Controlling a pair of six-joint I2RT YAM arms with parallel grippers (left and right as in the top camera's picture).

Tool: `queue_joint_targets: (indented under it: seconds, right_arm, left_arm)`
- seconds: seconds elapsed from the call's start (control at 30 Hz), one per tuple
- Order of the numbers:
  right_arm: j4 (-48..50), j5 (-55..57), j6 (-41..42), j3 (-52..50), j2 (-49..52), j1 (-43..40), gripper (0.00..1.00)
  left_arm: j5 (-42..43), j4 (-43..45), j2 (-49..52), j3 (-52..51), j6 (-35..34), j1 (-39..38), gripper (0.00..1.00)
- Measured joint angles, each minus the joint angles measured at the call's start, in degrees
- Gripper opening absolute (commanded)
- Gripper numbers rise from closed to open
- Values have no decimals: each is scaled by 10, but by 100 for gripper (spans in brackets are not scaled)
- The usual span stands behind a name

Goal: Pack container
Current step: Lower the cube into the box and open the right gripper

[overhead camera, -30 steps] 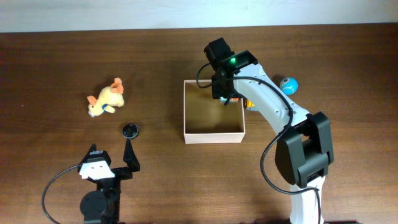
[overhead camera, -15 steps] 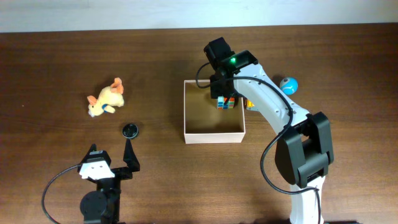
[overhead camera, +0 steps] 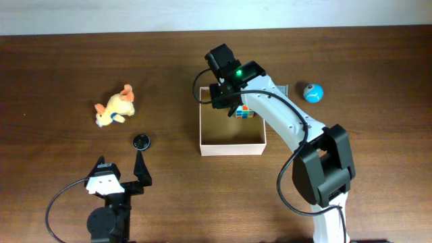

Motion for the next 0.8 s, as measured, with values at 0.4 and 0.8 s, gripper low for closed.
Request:
queue_joint_targets:
  seconds: [0.4,0.8]
  right_arm:
    - [17,-2,-1,0,68,0,13]
    - [24,12,-6,0,69,0,13]
  left_arm:
    - [0,0,0,0,0,0,99]
    - [0,0,0,0,0,0,99]
